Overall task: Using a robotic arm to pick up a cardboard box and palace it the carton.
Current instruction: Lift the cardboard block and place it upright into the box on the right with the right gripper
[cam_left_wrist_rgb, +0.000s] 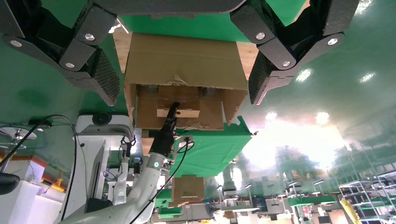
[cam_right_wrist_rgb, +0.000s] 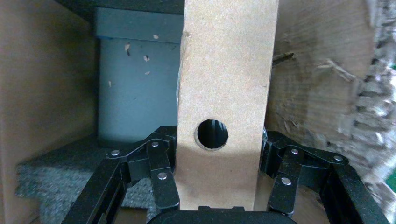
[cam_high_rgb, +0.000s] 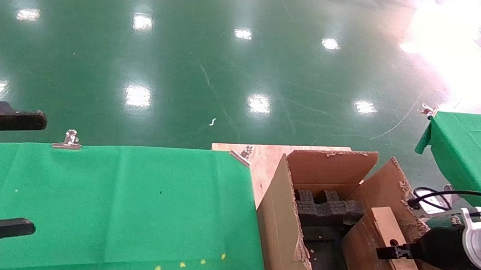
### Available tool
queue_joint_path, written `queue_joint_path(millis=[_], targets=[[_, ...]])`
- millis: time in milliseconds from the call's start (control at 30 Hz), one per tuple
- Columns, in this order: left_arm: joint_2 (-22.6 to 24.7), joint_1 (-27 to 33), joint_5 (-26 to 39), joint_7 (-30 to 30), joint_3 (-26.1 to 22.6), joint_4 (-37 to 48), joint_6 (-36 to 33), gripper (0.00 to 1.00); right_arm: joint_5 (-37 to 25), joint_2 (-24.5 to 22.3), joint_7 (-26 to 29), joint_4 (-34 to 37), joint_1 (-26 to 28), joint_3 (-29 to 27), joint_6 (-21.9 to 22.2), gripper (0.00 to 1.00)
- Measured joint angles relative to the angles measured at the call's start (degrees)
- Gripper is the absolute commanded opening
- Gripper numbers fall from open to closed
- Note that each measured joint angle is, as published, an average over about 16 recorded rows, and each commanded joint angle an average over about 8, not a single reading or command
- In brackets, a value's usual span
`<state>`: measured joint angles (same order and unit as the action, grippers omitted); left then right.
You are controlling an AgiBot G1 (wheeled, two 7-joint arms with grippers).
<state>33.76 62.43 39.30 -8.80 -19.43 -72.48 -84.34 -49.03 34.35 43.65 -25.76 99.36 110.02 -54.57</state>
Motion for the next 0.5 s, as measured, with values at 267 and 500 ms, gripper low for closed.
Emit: queue_joint_path(millis=[267, 500], targets=[[0.0, 0.0, 0.0, 0.0, 0.0, 0.0, 0.0, 1.00, 2.0, 4.0, -2.9, 6.7, -3.8, -0.9, -0.3, 0.00], [0.0, 0.0, 0.0, 0.0, 0.0, 0.0, 0.0, 1.00, 3.2, 6.8, -4.7, 11.6, -6.2, -1.6, -1.1, 0.00]])
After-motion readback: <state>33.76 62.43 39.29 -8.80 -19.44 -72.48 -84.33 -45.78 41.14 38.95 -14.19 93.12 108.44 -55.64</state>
